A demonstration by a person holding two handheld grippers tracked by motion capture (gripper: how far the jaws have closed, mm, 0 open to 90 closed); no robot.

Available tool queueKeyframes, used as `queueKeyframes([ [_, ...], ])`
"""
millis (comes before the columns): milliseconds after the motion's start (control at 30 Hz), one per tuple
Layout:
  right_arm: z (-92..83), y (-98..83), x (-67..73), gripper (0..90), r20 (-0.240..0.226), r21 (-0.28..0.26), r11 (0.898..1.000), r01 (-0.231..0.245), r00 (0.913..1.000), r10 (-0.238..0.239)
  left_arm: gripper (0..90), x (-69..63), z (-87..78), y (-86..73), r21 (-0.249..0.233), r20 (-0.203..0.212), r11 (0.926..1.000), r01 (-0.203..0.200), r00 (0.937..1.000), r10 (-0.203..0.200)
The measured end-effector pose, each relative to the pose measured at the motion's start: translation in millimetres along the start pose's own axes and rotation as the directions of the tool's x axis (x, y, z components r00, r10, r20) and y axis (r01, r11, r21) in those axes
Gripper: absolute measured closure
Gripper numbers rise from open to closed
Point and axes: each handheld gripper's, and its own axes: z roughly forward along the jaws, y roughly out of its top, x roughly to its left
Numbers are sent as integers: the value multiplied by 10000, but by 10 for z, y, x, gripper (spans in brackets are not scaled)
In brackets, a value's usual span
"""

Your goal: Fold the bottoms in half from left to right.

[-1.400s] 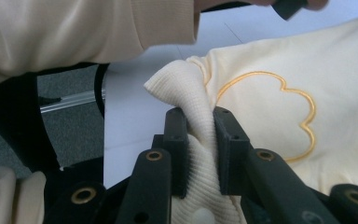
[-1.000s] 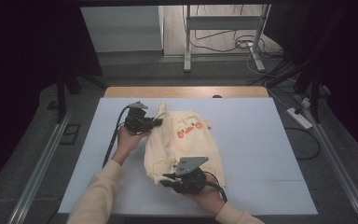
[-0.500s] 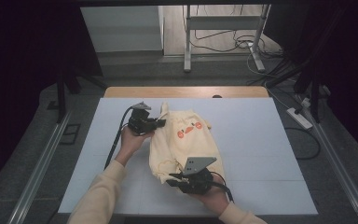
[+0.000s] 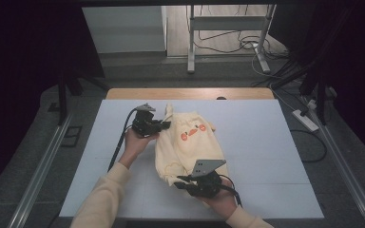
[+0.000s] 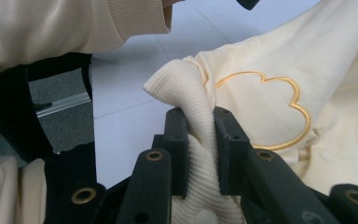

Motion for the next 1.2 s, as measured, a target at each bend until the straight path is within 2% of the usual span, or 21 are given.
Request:
queueKeyframes([
  [100,-33,-18,-9,766,48,-72,9999,-70,10000,71,806,-11,36,15,-19,148,9999,137,9998,-137],
  [500,-134,-77,-19,766,166,-110,9996,-269,9995,271,805,-127,180,124,210,281,9998,-45,9996,39],
  [1200,-298,-183,-54,766,435,-156,9980,-611,9971,617,803,-236,450,187,589,524,9982,-115,9986,84],
])
